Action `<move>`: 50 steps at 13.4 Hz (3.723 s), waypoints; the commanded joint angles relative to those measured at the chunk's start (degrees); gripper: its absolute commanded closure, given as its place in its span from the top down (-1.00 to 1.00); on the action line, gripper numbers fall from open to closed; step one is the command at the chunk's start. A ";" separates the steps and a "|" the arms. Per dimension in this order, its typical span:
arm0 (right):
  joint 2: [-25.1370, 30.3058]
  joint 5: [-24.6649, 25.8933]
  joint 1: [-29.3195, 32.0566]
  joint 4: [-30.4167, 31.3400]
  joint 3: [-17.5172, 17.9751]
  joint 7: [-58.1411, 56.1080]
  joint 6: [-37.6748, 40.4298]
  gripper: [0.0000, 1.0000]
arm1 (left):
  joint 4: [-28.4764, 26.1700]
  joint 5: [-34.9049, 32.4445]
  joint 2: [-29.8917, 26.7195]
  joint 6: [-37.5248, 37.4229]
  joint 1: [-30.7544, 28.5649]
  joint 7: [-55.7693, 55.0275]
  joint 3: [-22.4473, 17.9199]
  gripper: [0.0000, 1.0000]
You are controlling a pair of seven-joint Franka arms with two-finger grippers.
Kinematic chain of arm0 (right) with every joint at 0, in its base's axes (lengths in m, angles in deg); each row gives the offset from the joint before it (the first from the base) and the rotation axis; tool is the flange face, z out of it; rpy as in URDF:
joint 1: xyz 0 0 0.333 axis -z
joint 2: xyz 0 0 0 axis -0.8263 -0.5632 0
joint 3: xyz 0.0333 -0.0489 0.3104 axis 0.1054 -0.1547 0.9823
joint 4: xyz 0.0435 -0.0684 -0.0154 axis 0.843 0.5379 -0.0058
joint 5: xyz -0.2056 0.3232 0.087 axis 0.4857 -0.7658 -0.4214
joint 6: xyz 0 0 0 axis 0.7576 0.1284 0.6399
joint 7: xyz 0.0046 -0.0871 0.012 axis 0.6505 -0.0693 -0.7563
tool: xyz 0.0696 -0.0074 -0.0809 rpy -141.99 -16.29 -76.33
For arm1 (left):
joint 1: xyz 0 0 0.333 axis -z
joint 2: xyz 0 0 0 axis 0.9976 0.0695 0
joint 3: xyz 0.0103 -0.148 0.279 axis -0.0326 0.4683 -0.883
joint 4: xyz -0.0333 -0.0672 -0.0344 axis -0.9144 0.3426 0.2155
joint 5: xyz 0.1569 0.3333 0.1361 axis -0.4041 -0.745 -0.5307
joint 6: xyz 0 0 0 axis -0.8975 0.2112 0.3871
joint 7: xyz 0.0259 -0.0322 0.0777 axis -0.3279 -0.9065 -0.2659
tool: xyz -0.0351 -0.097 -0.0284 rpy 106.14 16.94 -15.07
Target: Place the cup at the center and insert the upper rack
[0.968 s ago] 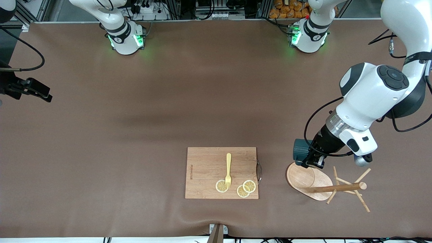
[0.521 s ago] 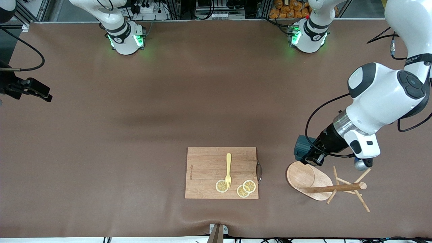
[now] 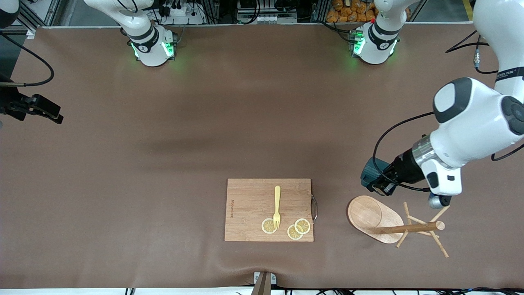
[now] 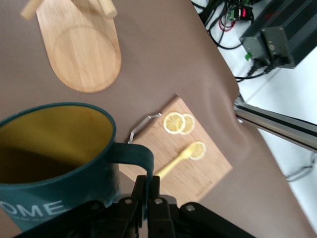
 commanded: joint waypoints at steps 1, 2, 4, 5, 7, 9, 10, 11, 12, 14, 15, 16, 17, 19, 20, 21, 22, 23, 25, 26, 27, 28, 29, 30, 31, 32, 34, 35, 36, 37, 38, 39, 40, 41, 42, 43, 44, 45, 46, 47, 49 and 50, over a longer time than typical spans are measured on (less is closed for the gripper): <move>-0.19 -0.31 0.10 -1.00 -0.03 0.45 0.88 1.00 | 2.27 4.35 2.32 3.48 -2.03 1.19 0.66 -1.00; -0.19 -0.31 0.10 -1.00 -0.03 0.45 0.88 1.00 | 2.44 5.49 3.02 4.89 -2.82 1.36 0.66 -1.00; -0.19 -0.31 0.10 -1.00 -0.03 0.45 1.23 1.00 | 2.18 11.44 3.55 10.51 -4.67 2.93 0.66 -1.00; -0.19 -0.31 0.10 -1.00 -0.03 0.45 1.24 1.00 | 2.18 15.66 3.99 12.01 -4.76 4.86 0.49 -1.00; -0.19 -0.31 0.10 -0.91 -0.03 0.45 1.32 1.00 | 1.92 22.87 3.99 15.79 -4.58 8.38 -1.52 -1.00; -0.19 -0.31 0.10 -0.91 -0.11 0.45 1.32 1.00 | 1.48 29.73 4.08 17.29 -4.50 13.12 -2.50 -1.00; -0.19 -0.31 0.19 -0.91 -0.11 0.45 1.32 1.00 | 0.69 32.72 3.91 17.39 -4.32 15.23 -3.20 -1.00; -0.19 -0.31 0.19 -0.91 -0.11 0.45 1.32 1.00 | 0.42 34.40 3.90 17.48 -4.15 16.64 -3.64 -1.00; -0.19 -0.31 0.27 -0.91 -0.11 0.45 1.32 1.00 | 0.34 35.03 3.99 17.48 -3.97 17.79 -3.73 -1.00; -0.19 -0.31 0.27 -0.91 -0.11 0.45 1.41 1.00 | -0.28 36.96 4.69 18.96 -3.62 20.77 -3.82 -1.00; -0.19 -0.31 0.27 -0.91 -0.11 0.45 1.41 1.00 | -0.72 38.36 4.78 19.84 -3.53 22.53 -3.82 -1.00; -0.19 -0.31 0.27 -0.91 -0.11 0.45 1.41 1.00 | -1.16 39.51 4.87 19.94 -3.53 23.76 -4.34 -1.00; -0.19 -0.31 0.27 -0.91 -0.11 0.45 1.50 1.00 | -1.33 40.65 4.78 20.02 -3.35 24.56 -5.31 -1.00; -0.19 -0.31 0.19 -0.91 -0.11 0.45 1.59 1.00 | -1.42 42.93 4.87 20.03 -2.92 27.01 -7.68 -1.00; -0.19 -0.31 0.19 -0.91 -0.11 0.45 1.67 1.00 | -1.42 44.08 4.78 20.03 -2.83 27.64 -8.30 -1.00; -0.19 -0.31 0.19 -0.91 -0.11 0.45 1.68 1.00 | -1.42 44.18 4.61 20.03 -2.74 27.73 -9.09 -1.00; -0.19 -0.31 0.19 -0.91 -0.11 0.45 1.68 1.00 | -1.42 44.18 4.61 20.03 -2.74 27.73 -9.36 -1.00; -0.19 -0.31 0.27 -0.91 -0.11 0.45 1.68 1.00 | -1.51 44.18 4.61 20.03 -2.74 27.64 -9.71 -1.00; -0.19 -0.31 0.27 -0.91 -0.11 0.45 1.68 1.00 | -1.77 44.26 4.35 20.03 -2.74 27.21 -10.41 -1.00; -0.19 -0.31 0.27 -0.91 -0.11 0.45 1.68 1.00 | -1.86 44.26 4.34 20.03 -2.74 27.12 -10.59 -1.00; -0.19 -0.31 0.27 -0.91 -0.11 0.45 1.68 1.00 | -1.86 44.35 4.34 20.03 -2.74 27.03 -11.28 -1.00; -0.19 -0.31 0.27 -0.91 -0.11 0.45 1.68 1.00 | -1.86 44.35 4.34 20.03 -2.74 27.03 -11.47 -1.00; -0.19 -0.31 0.27 -0.91 -0.11 0.45 1.68 1.00 | -1.86 44.35 4.43 20.03 -2.74 26.94 -11.47 -1.00; -0.19 -0.31 0.27 -0.91 -0.11 0.45 1.59 1.00 | -1.86 44.35 4.43 20.03 -2.74 26.85 -11.47 -1.00; -0.19 -0.31 0.10 -0.91 -0.11 0.45 1.67 1.00 | -1.95 44.35 4.52 20.03 -2.74 26.85 -11.55 -1.00; -0.19 -0.31 0.10 -0.91 -0.11 0.45 1.68 1.00 | -1.95 44.35 4.52 20.03 -2.74 26.77 -11.64 -1.00; -0.19 -0.31 0.10 -0.91 -0.11 0.45 1.68 1.00 | -2.39 44.35 4.52 20.03 -2.74 26.68 -11.56 -1.00; -0.19 -0.31 0.10 -0.91 -0.11 0.45 1.68 1.00 | -2.56 44.35 4.52 20.03 -2.74 26.68 -11.64 -1.00; -0.19 -0.31 0.19 -0.91 -0.11 0.45 1.68 1.00 | -2.65 44.35 4.52 20.03 -2.74 26.68 -11.64 -1.00; -0.19 -0.31 0.19 -0.91 -0.11 0.45 1.68 1.00 | -2.65 44.35 4.61 20.03 -2.74 26.68 -11.82 -1.00; -0.19 -0.31 0.10 -0.91 -0.11 0.45 1.68 1.00 | -2.65 44.35 4.61 20.03 -2.74 26.68 -12.34 -1.00; -0.19 -0.31 0.10 -0.91 -0.11 0.45 1.68 1.00 | -2.65 44.35 4.61 20.03 -2.74 26.76 -12.69 -1.00; -0.19 -0.31 0.10 -0.91 -0.11 0.45 1.68 1.00 | -2.65 44.35 4.52 20.03 -2.74 26.68 -12.78 -1.00; -0.19 -0.31 0.19 -1.00 -0.11 0.45 1.68 1.00 | -2.65 44.35 4.52 20.03 -2.74 26.76 -12.87 -1.00; -0.19 -0.31 0.10 -0.91 -0.11 0.45 1.68 1.00 | -2.65 44.35 4.61 20.03 -2.83 26.77 -12.87 -1.00; -0.19 -0.31 0.10 -0.91 -0.11 0.45 1.68 1.00 | -2.65 44.35 4.61 20.03 -2.83 26.77 -12.87 -1.00; -0.19 -0.31 0.19 -1.00 -0.11 0.45 1.68 1.00 | -2.65 44.35 4.61 20.03 -2.74 26.77 -12.87 -1.00; -0.19 -0.31 0.19 -0.91 -0.11 0.45 1.68 1.00 | -2.57 44.61 4.78 20.03 -2.74 26.50 -12.87 -0.24; -0.19 -0.31 0.19 -0.91 -0.11 0.45 1.68 1.00 | -2.57 44.70 4.70 20.03 -2.74 26.41 -12.96 0.99; -0.19 -0.31 0.27 -0.91 -0.11 0.45 1.68 1.00 | -2.65 44.62 4.43 20.03 -2.74 26.41 -13.48 1.00; -0.19 -0.31 0.27 -0.91 -0.11 0.45 1.68 1.00 | -2.57 44.53 4.08 19.85 -2.74 26.33 -13.84 1.00; -0.19 -0.31 0.27 -0.91 -0.11 0.45 1.68 1.00 | -2.57 44.53 3.99 19.85 -2.74 26.24 -13.84 1.00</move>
